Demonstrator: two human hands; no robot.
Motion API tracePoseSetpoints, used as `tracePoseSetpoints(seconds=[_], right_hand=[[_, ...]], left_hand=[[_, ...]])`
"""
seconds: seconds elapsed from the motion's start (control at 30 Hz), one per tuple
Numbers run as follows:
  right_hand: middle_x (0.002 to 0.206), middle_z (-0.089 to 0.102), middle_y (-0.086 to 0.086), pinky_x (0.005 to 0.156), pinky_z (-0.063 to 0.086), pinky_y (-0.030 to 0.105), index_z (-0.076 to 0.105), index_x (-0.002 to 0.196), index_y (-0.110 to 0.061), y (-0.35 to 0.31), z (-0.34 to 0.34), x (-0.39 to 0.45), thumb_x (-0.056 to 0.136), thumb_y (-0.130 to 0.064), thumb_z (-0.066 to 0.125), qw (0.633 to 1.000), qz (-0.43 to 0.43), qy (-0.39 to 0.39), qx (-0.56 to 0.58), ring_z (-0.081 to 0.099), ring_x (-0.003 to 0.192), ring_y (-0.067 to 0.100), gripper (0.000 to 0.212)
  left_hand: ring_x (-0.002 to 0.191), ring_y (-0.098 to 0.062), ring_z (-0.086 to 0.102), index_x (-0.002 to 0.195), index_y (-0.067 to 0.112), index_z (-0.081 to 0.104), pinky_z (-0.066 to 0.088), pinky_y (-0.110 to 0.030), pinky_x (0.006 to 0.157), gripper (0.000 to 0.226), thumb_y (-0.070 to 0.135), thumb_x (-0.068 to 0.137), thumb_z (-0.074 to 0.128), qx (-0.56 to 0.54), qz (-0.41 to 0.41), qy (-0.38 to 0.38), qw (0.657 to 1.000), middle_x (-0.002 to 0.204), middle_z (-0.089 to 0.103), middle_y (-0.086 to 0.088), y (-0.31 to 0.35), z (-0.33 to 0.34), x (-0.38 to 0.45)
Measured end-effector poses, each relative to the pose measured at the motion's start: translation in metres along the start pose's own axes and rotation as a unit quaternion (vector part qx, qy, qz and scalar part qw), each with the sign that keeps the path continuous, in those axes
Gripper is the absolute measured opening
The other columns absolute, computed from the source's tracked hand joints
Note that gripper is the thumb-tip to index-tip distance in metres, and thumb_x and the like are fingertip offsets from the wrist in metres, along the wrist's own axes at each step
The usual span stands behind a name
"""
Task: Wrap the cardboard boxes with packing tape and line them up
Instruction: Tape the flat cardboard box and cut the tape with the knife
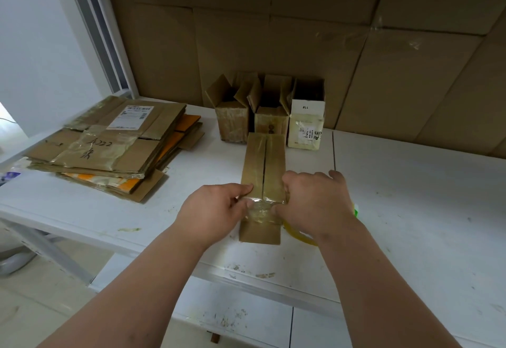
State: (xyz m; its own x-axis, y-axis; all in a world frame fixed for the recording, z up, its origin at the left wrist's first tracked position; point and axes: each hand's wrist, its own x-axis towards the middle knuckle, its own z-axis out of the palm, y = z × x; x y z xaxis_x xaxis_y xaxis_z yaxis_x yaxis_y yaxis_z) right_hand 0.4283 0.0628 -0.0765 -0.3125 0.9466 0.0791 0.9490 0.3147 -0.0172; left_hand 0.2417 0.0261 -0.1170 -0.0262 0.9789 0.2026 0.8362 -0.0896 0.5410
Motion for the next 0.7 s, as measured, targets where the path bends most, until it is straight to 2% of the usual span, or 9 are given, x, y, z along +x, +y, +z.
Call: tracePoseSetpoints(seconds=[0.1, 0.23, 0.37, 0.53, 0.6, 0.7], right_hand=[[0.084, 0.06, -0.007, 0.105, 0.034, 0.047, 0.044, 0.084, -0.03, 0.001, -0.002, 0.0, 0.081, -0.068, 0.05, 1.0, 0.007, -0.011, 0.02, 0.054, 0.087, 0.02, 0.039], [0.092, 0.065, -0.005, 0.099, 0.037, 0.045, 0.045, 0.088, -0.03, -0.004, 0.001, 0.0, 0.084, -0.073, 0.049, 1.0, 0.018, 0.01, 0.001, 0.058, 0.096, 0.021, 0.043], [0.087, 0.064, -0.006, 0.092, 0.04, 0.041, 0.046, 0.086, -0.03, 0.0, -0.001, 0.001, 0.084, -0.068, 0.055, 1.0, 0.0, 0.003, 0.017, 0.059, 0.089, 0.02, 0.039], [0.09, 0.06, -0.006, 0.096, 0.039, 0.042, 0.044, 0.09, -0.029, 0.0, -0.005, 0.002, 0.084, -0.055, 0.06, 0.999, -0.002, -0.026, 0.018, 0.056, 0.092, 0.021, 0.031], [0.086, 0.055, -0.006, 0.098, 0.036, 0.044, 0.044, 0.092, -0.028, -0.004, -0.003, 0.003, 0.084, -0.046, 0.059, 1.0, 0.009, -0.021, 0.006, 0.054, 0.092, 0.022, 0.024], [0.078, 0.047, -0.007, 0.091, 0.035, 0.042, 0.045, 0.091, -0.027, -0.007, -0.001, 0.0, 0.086, -0.042, 0.058, 1.0, 0.013, 0.001, -0.013, 0.047, 0.081, 0.021, 0.02]], left_hand=[[0.072, -0.004, 0.059, 0.128, 0.034, 0.065, 0.042, -0.009, 0.067, 0.036, 0.041, 0.093, 0.065, 0.004, 0.026, 0.055, 0.998, 0.095, 0.076, 0.008, -0.001, 0.008, -0.001], [0.069, -0.016, 0.07, 0.119, 0.023, 0.072, 0.05, -0.021, 0.066, 0.033, 0.032, 0.087, 0.074, 0.039, 0.103, 0.101, 0.989, 0.087, 0.078, 0.0, -0.013, 0.019, -0.002], [0.064, -0.011, 0.067, 0.119, 0.023, 0.072, 0.055, -0.021, 0.061, 0.035, 0.035, 0.086, 0.07, 0.024, 0.13, 0.111, 0.985, 0.082, 0.077, 0.003, -0.02, 0.02, 0.001], [0.075, -0.008, 0.067, 0.124, 0.027, 0.068, 0.043, -0.009, 0.071, 0.037, 0.03, 0.088, 0.073, 0.012, 0.112, 0.087, 0.99, 0.093, 0.077, 0.004, -0.02, 0.017, 0.0], [0.081, -0.011, 0.068, 0.128, 0.029, 0.065, 0.047, -0.014, 0.075, 0.038, 0.031, 0.09, 0.07, 0.007, 0.102, 0.075, 0.992, 0.098, 0.077, 0.003, -0.019, 0.018, 0.001], [0.085, -0.016, 0.07, 0.128, 0.027, 0.066, 0.054, -0.024, 0.078, 0.037, 0.029, 0.092, 0.069, 0.015, 0.104, 0.075, 0.992, 0.1, 0.077, 0.0, -0.017, 0.019, 0.001]])
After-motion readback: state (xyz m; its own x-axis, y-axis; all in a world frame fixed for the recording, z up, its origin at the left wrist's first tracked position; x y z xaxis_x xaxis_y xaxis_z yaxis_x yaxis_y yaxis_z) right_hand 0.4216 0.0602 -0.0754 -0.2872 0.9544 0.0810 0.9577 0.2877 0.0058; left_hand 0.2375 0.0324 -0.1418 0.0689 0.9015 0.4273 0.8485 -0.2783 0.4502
